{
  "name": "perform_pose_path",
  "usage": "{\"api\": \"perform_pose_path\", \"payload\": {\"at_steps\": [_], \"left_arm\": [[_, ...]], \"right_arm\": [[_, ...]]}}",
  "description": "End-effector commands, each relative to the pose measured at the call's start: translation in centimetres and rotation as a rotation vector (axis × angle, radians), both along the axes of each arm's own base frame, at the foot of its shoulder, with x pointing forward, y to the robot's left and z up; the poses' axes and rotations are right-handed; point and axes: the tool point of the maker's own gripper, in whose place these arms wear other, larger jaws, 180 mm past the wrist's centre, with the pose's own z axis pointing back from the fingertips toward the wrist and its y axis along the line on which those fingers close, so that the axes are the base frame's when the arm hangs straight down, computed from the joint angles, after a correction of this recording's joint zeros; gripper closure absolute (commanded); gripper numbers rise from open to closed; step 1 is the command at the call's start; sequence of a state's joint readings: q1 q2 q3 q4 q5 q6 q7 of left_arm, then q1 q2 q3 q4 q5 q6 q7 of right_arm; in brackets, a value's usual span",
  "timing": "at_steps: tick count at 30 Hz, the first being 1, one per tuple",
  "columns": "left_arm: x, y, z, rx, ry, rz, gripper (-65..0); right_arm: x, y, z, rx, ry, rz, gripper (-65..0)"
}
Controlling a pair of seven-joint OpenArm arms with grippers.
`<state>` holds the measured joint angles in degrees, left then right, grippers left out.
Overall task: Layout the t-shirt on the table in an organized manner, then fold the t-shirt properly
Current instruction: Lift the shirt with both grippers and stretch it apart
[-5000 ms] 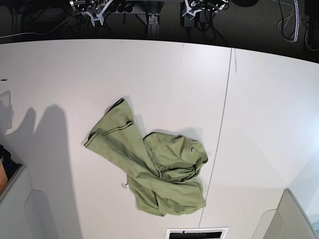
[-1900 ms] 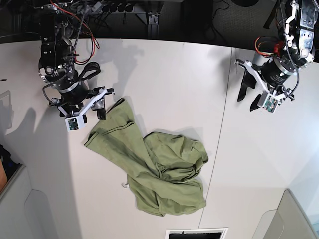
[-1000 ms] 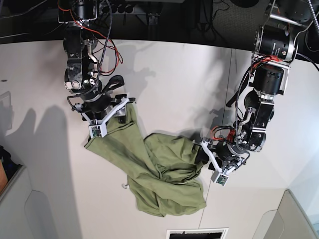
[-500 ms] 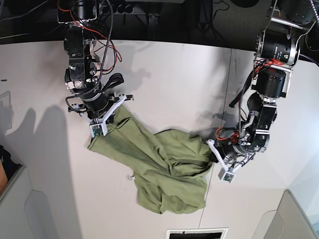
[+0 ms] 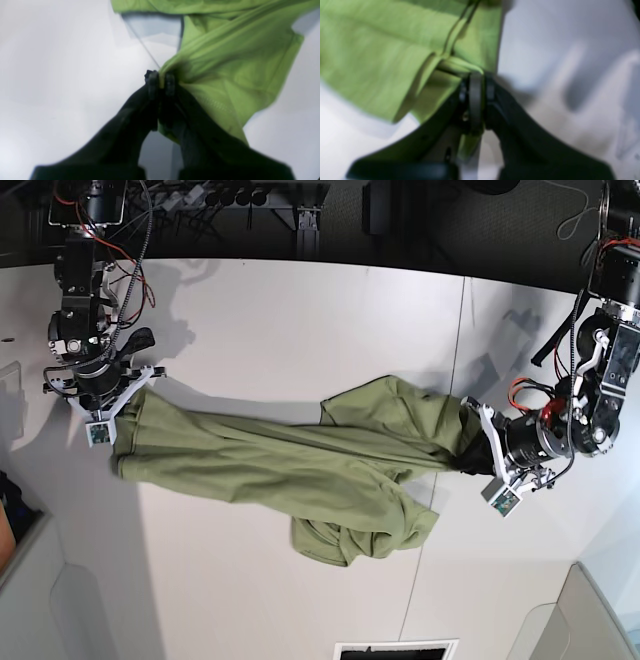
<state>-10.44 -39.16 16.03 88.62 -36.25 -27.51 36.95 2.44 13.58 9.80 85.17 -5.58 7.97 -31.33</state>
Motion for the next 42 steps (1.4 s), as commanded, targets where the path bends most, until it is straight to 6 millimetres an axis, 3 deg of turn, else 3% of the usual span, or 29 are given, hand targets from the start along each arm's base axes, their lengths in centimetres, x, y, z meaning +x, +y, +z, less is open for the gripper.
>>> {"api": "perform_pose_path", "payload": {"at_steps": [1, 9, 10, 11, 14, 15, 18, 25, 32, 35, 37, 42], "left_arm": [[0.5, 0.5, 2.1, 0.03, -0.057, -0.011, 0.0], [-6.2, -5.7, 4.4, 0.052, -0.067, -0.331, 0.0], [-6.9, -6.2, 4.4, 0.058, -0.062, -0.355, -3.3], [-7.8, -6.8, 4.4, 0.06, -0.054, -0.384, -8.1], [-10.7, -8.2, 3.8, 0.027, 0.003, -0.458, -26.8], [-11.8, -8.8, 3.6, 0.002, 0.023, -0.493, -31.1], [-13.5, -9.6, 3.2, -0.054, 0.064, -0.516, -32.9], [-13.7, -10.1, 3.4, -0.086, 0.062, -0.516, -32.9], [-13.6, -13.4, 4.2, -0.229, 0.029, -0.503, -33.0], [-12.4, -14.1, 3.1, -0.267, 0.012, -0.451, -36.6], [-12.2, -14.4, 2.0, -0.314, 0.046, -0.411, -40.8], [-12.0, -15.9, 0.8, -0.394, 0.086, -0.367, -41.2]], "right_arm": [[0.8, -2.2, 1.9, -0.035, -0.052, -0.039, 0.0], [-0.5, -8.7, 4.7, 0.043, -0.139, -0.255, 0.0], [-0.7, -9.4, 4.9, 0.05, -0.148, -0.279, 0.0], [-1.0, -10.1, 5.2, 0.053, -0.157, -0.303, -3.3], [-1.8, -11.6, 5.5, 0.123, -0.18, -0.374, -24.8], [-2.1, -11.7, 5.3, 0.164, -0.177, -0.396, -28.9], [-2.0, -10.7, 5.3, 0.28, -0.178, -0.366, -30.0], [-0.8, -4.0, 6.9, 0.542, -0.186, -0.107, -29.9], [-1.5, -0.9, 5.2, 0.629, -0.152, -0.105, -29.9], [-2.4, -1.1, 4.2, 0.614, -0.123, -0.128, -29.9], [-2.9, -2.4, 3.9, 0.591, -0.118, -0.173, -29.9], [-4.1, -5.8, 4.4, 0.579, -0.161, -0.272, -30.0]]}}
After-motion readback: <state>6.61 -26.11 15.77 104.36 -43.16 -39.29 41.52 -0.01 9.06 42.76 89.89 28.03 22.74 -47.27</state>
